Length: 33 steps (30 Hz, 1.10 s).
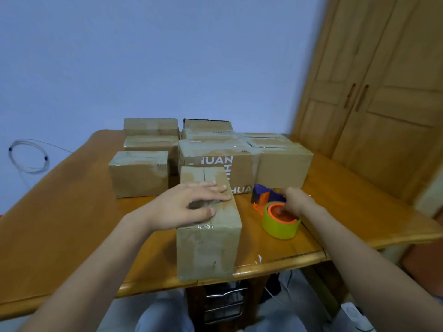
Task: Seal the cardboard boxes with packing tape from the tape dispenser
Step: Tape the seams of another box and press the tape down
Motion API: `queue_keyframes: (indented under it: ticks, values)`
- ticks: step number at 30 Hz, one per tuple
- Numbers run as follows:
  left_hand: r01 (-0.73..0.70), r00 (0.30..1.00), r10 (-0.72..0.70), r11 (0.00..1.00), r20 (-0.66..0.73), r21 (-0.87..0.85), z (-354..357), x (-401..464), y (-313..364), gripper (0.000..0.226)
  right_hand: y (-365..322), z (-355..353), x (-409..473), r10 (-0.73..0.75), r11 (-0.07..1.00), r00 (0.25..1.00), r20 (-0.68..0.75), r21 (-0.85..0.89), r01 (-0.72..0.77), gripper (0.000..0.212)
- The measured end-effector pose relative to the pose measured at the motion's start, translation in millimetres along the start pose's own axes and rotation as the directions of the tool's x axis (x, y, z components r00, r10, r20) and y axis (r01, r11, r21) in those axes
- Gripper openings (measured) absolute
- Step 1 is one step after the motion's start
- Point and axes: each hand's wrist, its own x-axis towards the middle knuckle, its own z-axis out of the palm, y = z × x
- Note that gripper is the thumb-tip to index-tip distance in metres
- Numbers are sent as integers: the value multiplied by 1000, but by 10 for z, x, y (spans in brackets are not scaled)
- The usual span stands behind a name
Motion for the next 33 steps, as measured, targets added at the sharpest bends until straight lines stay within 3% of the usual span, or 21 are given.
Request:
queue_keyframes:
  ticks: [3, 6, 8, 11, 15, 17, 19, 22, 25, 29, 33]
  values:
    - [-6, 1000, 5, 999, -21, -34, 44, 109, 55, 48, 14, 39, 31, -47, 998, 996, 76, 37, 44, 34]
    - [-9, 998, 7, 999, -60, -43, 110, 183, 114, 47, 168, -84, 70, -180, 964, 972, -151, 167, 205, 31]
    - [3, 996, -7, 999, -88, -44, 162, 221, 142, 45, 251, -308, 59, -282, 880, 888, -363, 270, 390, 35]
    - [57, 991, -76, 985, -111, -160, 192, 262, 181, 40, 197, -715, -39, -406, 704, 695, -594, 282, 652, 46]
    - [91, 938, -215, 910, -272, -403, 26, 374, 420, 38, 21, -1128, -218, -517, 589, 568, -640, 216, 779, 63]
    - [100, 863, -344, 834, -369, -543, -115, 480, 578, 52, -46, -1243, -249, -556, 546, 506, -659, 170, 821, 69]
    - [119, 809, -472, 715, -350, -688, -254, 586, 706, 65, -107, -1317, -246, -581, 513, 460, -672, 137, 847, 72]
    - [159, 818, -529, 585, -225, -795, -376, 719, 800, 70, -182, -1355, -208, -588, 484, 428, -686, 125, 866, 75]
    - [172, 843, -502, 592, -193, -788, -372, 833, 770, 66, -219, -1323, -121, -592, 472, 408, -695, 112, 875, 73]
    - [65, 867, -438, 571, -237, -818, -425, 888, 638, 35, -234, -1258, -38, -588, 503, 430, -685, 107, 858, 69]
    - [123, 877, -442, 586, -189, -801, -516, 924, 522, 25, -246, -1252, -12, -597, 527, 430, -677, 72, 847, 71]
